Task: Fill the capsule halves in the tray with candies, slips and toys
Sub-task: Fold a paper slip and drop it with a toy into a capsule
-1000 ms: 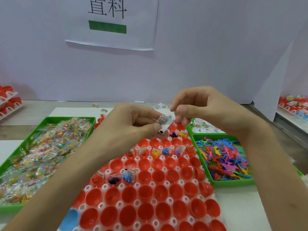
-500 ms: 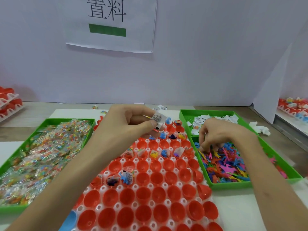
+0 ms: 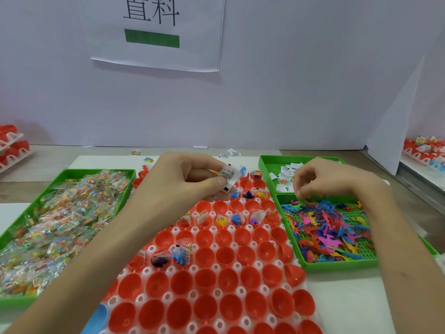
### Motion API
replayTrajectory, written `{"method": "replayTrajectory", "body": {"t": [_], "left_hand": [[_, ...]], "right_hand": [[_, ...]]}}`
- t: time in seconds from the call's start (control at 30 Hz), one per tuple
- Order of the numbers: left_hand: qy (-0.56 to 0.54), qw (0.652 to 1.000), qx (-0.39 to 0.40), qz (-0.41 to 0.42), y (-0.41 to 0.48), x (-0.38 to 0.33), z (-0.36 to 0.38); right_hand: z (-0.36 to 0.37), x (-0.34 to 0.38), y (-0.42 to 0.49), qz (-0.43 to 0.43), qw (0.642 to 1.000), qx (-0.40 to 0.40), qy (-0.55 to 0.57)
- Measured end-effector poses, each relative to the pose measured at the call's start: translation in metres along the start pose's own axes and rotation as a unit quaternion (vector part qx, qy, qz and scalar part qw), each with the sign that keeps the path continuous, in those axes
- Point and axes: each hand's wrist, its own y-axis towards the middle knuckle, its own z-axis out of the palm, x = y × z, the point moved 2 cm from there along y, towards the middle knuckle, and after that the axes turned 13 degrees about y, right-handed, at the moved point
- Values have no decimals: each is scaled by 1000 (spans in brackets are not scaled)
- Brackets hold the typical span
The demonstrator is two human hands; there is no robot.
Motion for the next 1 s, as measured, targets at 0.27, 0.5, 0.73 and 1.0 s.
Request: {"method": "replayTrajectory", "body": {"t": [0.27, 0.5, 0.73, 1.0], "left_hand": [[-5, 1000, 6, 0, 1, 2, 2], [-48, 999, -11, -17, 1, 5, 4], [-96, 995, -31, -24, 1, 5, 0], [-105, 994, -9, 7, -2, 0, -3]], "right_hand": [[-3, 32, -16, -139, 961, -28, 237], [20, 93, -37, -351, 853, 61, 381], [32, 114, -44, -377, 857, -36, 348], [45, 121, -40, -378, 861, -132, 315]]}}
